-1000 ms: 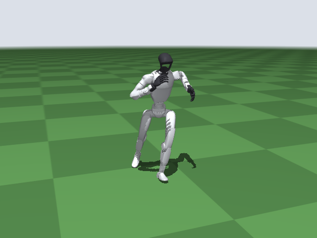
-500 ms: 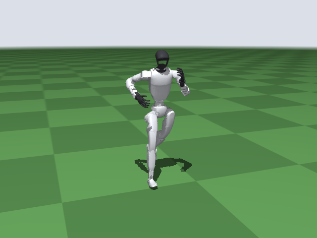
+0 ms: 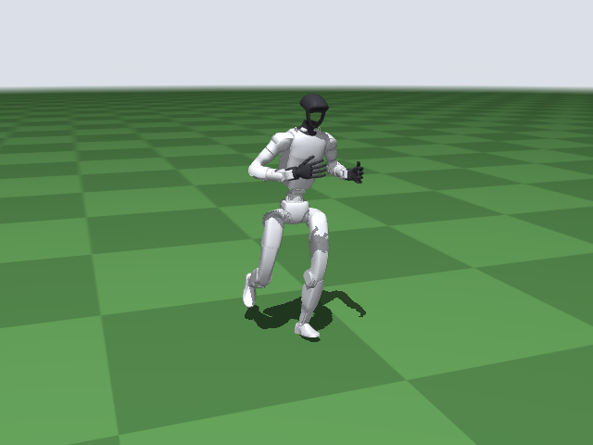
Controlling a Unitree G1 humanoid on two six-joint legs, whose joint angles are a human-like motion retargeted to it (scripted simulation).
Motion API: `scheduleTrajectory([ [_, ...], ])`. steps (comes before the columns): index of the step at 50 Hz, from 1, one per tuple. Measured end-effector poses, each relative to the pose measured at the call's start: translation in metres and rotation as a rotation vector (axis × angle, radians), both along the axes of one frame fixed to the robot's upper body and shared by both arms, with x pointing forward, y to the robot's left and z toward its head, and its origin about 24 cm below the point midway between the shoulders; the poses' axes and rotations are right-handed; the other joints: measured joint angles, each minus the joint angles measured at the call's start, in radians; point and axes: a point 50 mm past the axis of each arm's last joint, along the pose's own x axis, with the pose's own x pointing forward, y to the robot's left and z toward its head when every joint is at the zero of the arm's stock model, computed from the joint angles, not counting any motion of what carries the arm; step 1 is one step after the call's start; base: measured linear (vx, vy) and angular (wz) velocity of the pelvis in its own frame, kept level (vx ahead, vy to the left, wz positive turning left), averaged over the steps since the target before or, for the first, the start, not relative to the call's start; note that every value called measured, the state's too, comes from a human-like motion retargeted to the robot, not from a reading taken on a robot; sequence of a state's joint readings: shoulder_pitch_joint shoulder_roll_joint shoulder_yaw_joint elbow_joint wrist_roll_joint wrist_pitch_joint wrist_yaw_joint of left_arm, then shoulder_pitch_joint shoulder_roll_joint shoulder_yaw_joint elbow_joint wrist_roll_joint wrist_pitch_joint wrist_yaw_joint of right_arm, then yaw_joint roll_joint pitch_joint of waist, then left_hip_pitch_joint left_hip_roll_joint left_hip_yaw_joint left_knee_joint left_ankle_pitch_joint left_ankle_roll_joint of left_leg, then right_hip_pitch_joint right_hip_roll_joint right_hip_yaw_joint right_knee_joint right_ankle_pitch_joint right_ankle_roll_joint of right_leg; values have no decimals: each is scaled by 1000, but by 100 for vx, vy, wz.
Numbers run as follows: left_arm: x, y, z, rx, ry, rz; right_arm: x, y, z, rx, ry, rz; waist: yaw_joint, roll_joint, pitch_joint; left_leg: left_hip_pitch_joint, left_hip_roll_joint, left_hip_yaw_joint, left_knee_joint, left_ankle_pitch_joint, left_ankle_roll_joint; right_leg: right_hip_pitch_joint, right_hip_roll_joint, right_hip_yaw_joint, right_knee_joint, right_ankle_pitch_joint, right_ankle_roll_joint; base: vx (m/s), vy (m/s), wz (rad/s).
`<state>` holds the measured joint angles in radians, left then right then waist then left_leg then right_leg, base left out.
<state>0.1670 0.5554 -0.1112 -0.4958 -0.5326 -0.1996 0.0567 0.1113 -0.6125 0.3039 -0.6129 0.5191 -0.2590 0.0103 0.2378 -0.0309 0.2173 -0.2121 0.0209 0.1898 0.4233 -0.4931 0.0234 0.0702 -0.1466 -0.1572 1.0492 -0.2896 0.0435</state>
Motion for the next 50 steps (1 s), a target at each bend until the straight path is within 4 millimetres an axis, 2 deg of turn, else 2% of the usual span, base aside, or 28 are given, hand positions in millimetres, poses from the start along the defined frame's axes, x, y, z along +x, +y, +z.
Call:
scheduleTrajectory([
  [2, 27, -27, 54, -110, -257, -65, -3, -21, -34, -24, 174, -125, -81, -46, -2, 6, -33, -11, 112, -102, 31, -178, -49, 5, 129, -104, -1, 149, 4, 81],
  [3, 32, -40, 87, -156, -402, -113, -10, -31, -43, -29, 228, -159, -129, -50, -19, 26, -38, -23, 121, -121, 31, -259, -60, -6, 135, -134, 0, 153, 2, 87],
  [5, 26, -57, 145, -193, -676, -159, -29, -53, -45, -47, 290, -191, -251, -17, -71, 91, -27, -67, 76, -102, 5, -377, -59, -68, 25, -150, 2, 158, -2, 113],
  [7, 12, -63, 183, -220, -874, -146, -43, -72, -39, -127, 336, -203, -405, 41, -121, 169, -3, -144, 1, 11, -34, -405, -35, -162, -260, -88, 26, 164, -14, 164],
  [8, 6, -64, 195, -235, -934, -152, -46, -80, -37, -203, 381, -184, -478, 58, -140, 211, 1, -184, -38, 96, -52, -395, -23, -199, -443, -32, 48, 169, -28, 182],
  [10, -4, -63, 209, -331, -1004, -169, -57, -89, -40, -179, 422, -241, -601, 67, -154, 323, -15, -262, -125, 293, -74, -345, -24, -243, -804, 77, 118, 175, -44, 167],
  [13, -3, -62, 200, -242, -1000, -116, -63, -93, -46, -204, 465, -247, -648, 6, -140, 537, -26, -323, -231, 516, -56, -308, -51, -215, -993, 43, 207, 178, -57, 53],
  [15, 6, -56, 181, -155, -918, -77, -61, -88, -46, -209, 449, -230, -601, -40, -118, 584, -48, -294, -104, 495, -4, -284, -57, -166, -990, 1, 218, 166, -59, -73],
  [16, 12, -52, 166, -128, -839, -73, -55, -85, -46, -206, 424, -223, -571, -57, -109, 536, -67, -254, 69, 433, 26, -265, -73, -147, -965, 12, 218, 159, -47, -91],
  [18, 26, -43, 128, -85, -645, -47, -38, -76, -46, -176, 365, -213, -514, -57, -95, 386, -63, -170, 442, 314, 80, -246, -80, -108, -887, 38, 181, 150, -35, -65],
  [20, 37, -26, 74, -74, -376, 30, -10, -65, -44, -123, 300, -209, -465, -7, -98, 169, -6, -133, 775, 203, 130, -279, -39, -80, -745, -33, 85, 143, -33, -46],
  [21, 36, -14, 41, -91, -222, 85, 8, -57, -37, -112, 228, -210, -428, 16, -93, 61, 10, -131, 883, 159, 147, -299, -12, -62, -663, -97, 50, 138, -32, -76],
  [23, 12, 13, -18, -141, 72, 160, 35, -35, -6, -91, 46, -192, -341, 30, -103, -129, 13, -116, 992, 98, 162, -309, 27, -25, -557, -194, -6, 141, -30, -112],
  [25, -28, 38, -43, -144, 261, 189, 41, -13, 36, 22, -136, -121, -219, -18, -136, -270, -5, -68, 936, 76, 184, -244, 41, 11, -593, -208, 21, 156, -29, -125],
  [28, -71, 63, -33, 86, 408, 142, 15, 1, 76, 225, -315, -10, 37, -159, -194, -303, -32, 86, 538, 117, 192, -73, 14, 74, -753, -48, 82, 168, -15, -128],
  [30, -86, 75, -29, 204, 490, 111, -6, 10, 90, 248, -405, 89, 179, -181, -213, -219, -38, 195, 139, 191, 136, 64, 25, 119, -861, 147, 112, 175, 5, -121],
  [32, -99, 87, -22, 260, 540, 108, -21, 21, 94, 228, -433, 225, 257, -99, -212, -72, -7, 286, -196, 204, 12, 234, 99, 198, -927, 331, 119, 178, 17, -96],
  [34, -107, 93, -15, 271, 540, 117, -30, 30, 93, 174, -427, 343, 258, 7, -222, 10, 43, 319, -330, 148, -94, 334, 175, 234, -873, 398, 116, 176, 22, -13],
  [35, -108, 94, -13, 270, 525, 122, -31, 33, 91, 139, -416, 384, 244, 54, -230, 33, 68, 314, -354, 120, -130, 353, 205, 217, -803, 389, 110, 171, 23, 46],
  [37, -96, 89, -13, 261, 444, 133, -26, 34, 79, 74, -360, 381, 199, 119, -234, 66, 96, 216, -334, 150, -122, 312, 186, 48, -567, 286, 60, 163, 21, 80],
  [38, -84, 86, -14, 250, 389, 139, -20, 34, 70, 47, -319, 352, 176, 132, -226, 77, 93, 153, -301, 177, -84, 275, 138, -48, -436, 217, 26, 152, 17, 100],
  [39, -67, 81, -14, 238, 321, 146, -12, 32, 59, 26, -265, 307, 156, 117, -208, 74, 70, 101, -231, 159, -16, 222, 67, -113, -306, 140, 2, 144, 14, 107],
  [41, -24, 66, -6, 221, 156, 162, 7, 22, 23, -13, -104, 169, 116, 47, -165, 25, -4, 25, -14, 33, 129, 70, -79, -144, -69, -19, -21, 134, 8, 118],
  [42, -2, 56, 6, 215, 53, 170, 14, 13, 0, -41, -5, 78, 95, 9, -148, -5, -40, 1, 99, -42, 173, -25, -131, -119, 25, -88, -25, 128, 3, 132],
  [43, 18, 43, 26, 206, -75, 178, 19, 1, -25, -81, 97, -25, 72, -21, -137, -25, -69, -18, 182, -101, 181, -129, -159, -82, 94, -139, -28, 128, 1, 152],
  [45, 37, 17, 78, 167, -378, 200, 9, -26, -60, -122, 256, -152, -6, -39, -133, -1, -102, -79, 231, -160, 156, -282, -154, -25, 98, -198, -3, 128, 0, 199],
  [48, 27, -21, 154, -56, -802, 218, -30, -67, -62, -55, 384, -229, -209, 20, -160, 97, -95, -251, 166, -131, 95, -364, -140, -130, -138, -150, 34, 130, -7, 299],
  [50, 6, -33, 187, -204, -982, 145, -52, -89, -60, -75, 454, -291, -357, 52, -180, 161, -74, -364, 115, -56, 46, -355, -131, -210, -406, -50, 82, 129, -26, 332],
])
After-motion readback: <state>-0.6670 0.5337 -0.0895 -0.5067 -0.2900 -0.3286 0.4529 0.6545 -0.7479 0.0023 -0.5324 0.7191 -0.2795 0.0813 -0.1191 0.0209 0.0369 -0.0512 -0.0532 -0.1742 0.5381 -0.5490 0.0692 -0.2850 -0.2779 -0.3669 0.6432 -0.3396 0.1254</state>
